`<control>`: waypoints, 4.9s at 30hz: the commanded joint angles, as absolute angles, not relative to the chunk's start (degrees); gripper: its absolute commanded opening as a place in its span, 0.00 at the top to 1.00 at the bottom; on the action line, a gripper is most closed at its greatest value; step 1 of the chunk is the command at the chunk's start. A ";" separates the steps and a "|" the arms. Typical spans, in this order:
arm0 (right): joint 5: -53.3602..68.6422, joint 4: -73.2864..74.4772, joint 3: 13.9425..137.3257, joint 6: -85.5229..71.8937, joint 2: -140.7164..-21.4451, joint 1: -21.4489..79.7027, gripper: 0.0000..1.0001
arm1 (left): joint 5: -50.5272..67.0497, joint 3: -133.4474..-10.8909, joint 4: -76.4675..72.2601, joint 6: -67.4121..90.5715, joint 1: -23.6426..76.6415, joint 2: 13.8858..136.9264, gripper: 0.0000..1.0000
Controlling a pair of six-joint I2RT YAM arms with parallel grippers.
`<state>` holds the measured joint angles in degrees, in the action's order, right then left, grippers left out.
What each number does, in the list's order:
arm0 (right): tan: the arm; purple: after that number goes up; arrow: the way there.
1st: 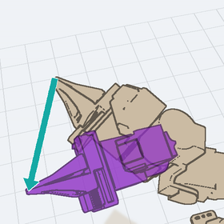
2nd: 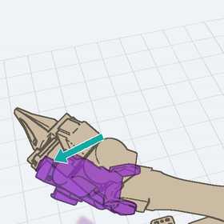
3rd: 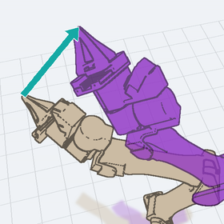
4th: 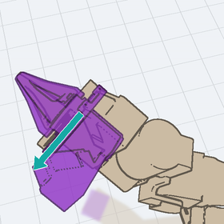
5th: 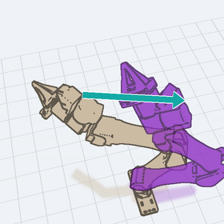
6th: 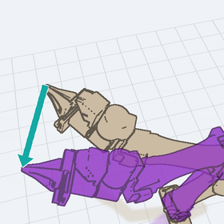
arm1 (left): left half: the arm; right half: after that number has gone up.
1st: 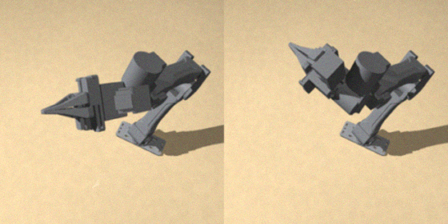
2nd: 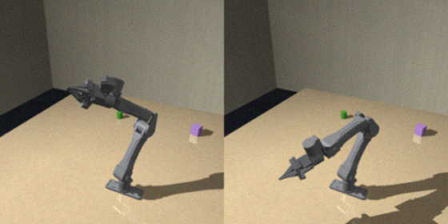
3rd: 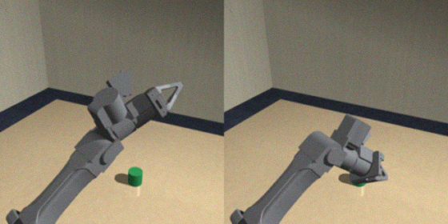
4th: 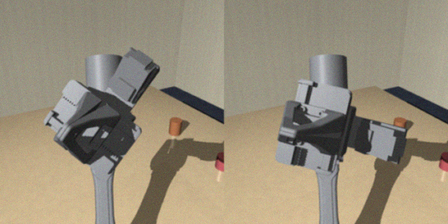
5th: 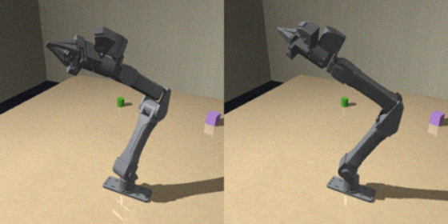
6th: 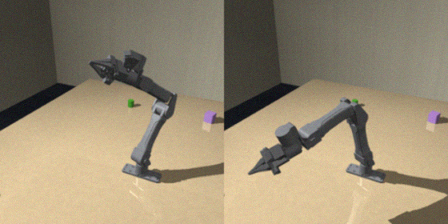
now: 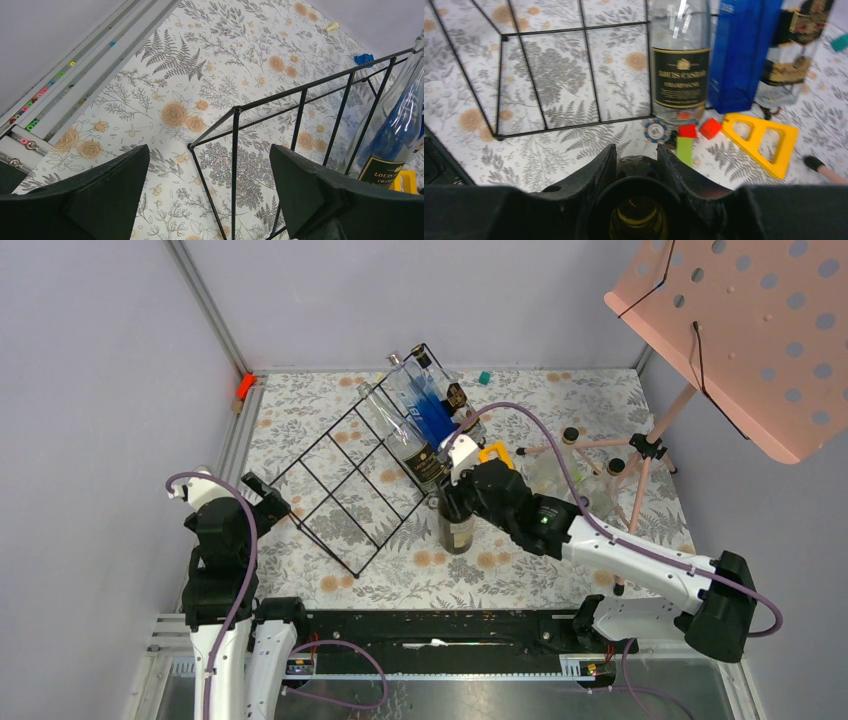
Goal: Take the wine bottle off the wine rack
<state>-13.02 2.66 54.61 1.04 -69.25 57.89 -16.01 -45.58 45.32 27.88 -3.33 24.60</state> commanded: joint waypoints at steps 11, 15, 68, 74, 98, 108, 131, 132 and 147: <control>-16.95 6.02 50.25 0.35 -60.17 48.10 1.00 | -14.26 -45.36 41.66 26.89 -4.38 25.40 0.01; -16.96 6.84 48.46 0.35 -58.09 44.91 1.00 | -13.95 -45.35 41.59 26.81 -4.48 25.51 0.01; -21.76 16.96 49.60 -1.39 -53.86 17.10 0.20 | -12.22 -45.18 40.91 26.38 -5.80 26.11 0.01; -19.12 19.72 53.20 -0.90 -53.88 17.09 0.13 | -12.22 -45.18 40.88 26.38 -5.89 26.14 0.01; -13.22 22.29 74.48 -8.15 -57.82 17.17 0.07 | -12.19 -45.18 40.95 26.35 -5.89 25.99 0.01; -11.92 19.42 86.41 -9.18 -69.24 23.93 0.07 | -12.54 -45.23 41.13 26.37 -5.93 25.98 0.01; 17.36 33.32 128.89 2.00 -111.62 37.50 0.19 | -12.91 -45.40 41.64 26.32 -5.93 27.12 0.01; 17.10 33.08 129.88 2.55 -113.09 37.94 0.20 | -12.98 -45.43 41.66 26.30 -5.89 27.16 0.01; 16.36 29.98 135.17 7.66 -126.06 40.55 0.36 | -12.83 -45.53 41.84 26.19 -5.89 27.63 0.01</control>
